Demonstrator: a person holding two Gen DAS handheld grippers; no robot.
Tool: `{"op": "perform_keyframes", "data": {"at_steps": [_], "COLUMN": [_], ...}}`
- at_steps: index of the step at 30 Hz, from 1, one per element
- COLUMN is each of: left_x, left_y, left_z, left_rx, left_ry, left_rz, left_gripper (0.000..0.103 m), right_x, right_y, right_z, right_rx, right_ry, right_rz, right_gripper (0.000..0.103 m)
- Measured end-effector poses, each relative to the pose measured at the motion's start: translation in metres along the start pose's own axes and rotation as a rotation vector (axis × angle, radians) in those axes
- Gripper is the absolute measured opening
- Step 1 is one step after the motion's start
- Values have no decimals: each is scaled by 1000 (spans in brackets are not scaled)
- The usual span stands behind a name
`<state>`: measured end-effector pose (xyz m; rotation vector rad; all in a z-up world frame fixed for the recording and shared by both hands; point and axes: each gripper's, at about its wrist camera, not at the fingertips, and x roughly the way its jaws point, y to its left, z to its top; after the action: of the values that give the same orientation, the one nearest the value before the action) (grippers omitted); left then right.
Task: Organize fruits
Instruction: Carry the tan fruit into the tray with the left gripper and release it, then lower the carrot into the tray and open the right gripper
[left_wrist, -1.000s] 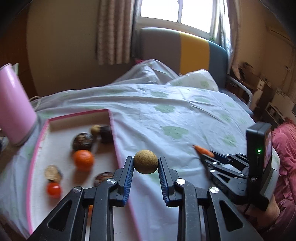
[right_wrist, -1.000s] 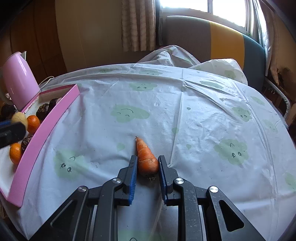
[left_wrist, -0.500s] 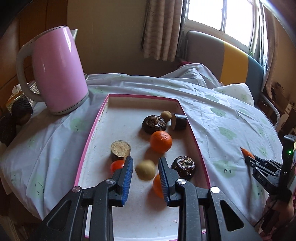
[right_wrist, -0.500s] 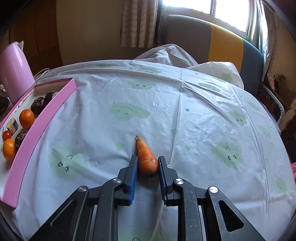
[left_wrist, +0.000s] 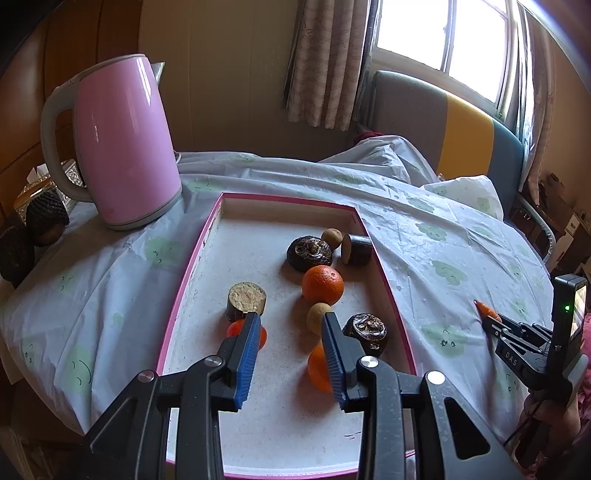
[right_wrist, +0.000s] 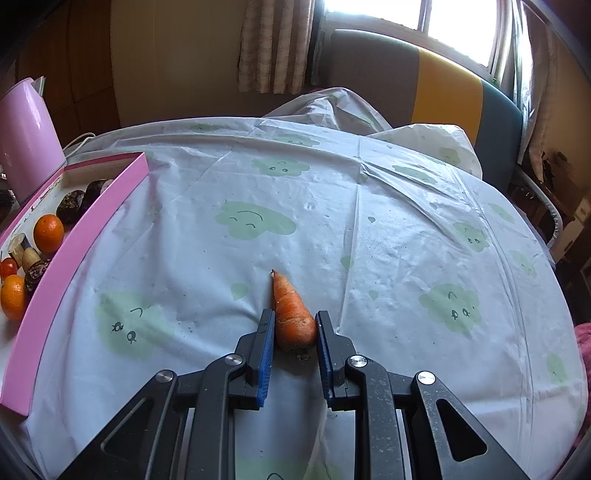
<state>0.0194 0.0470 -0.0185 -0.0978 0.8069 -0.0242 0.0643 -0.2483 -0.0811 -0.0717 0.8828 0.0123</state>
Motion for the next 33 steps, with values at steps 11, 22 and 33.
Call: {"op": "perform_keyframes", "data": {"at_steps": [11, 22, 33], "left_x": [0, 1, -4], "left_y": [1, 10, 24], "left_z": [1, 2, 7], "left_rx": [5, -13, -45], "left_ry": [1, 4, -12], "left_rz": [4, 19, 30], "left_gripper": [35, 35, 35], "right_x": [-9, -44, -62], "right_y": [5, 67, 148], "right_z": [2, 27, 51], "right_rx": [57, -26, -181], "right_ry": [12, -43, -60], "right_rz": [77, 282, 455], "right_gripper": [22, 22, 22]}}
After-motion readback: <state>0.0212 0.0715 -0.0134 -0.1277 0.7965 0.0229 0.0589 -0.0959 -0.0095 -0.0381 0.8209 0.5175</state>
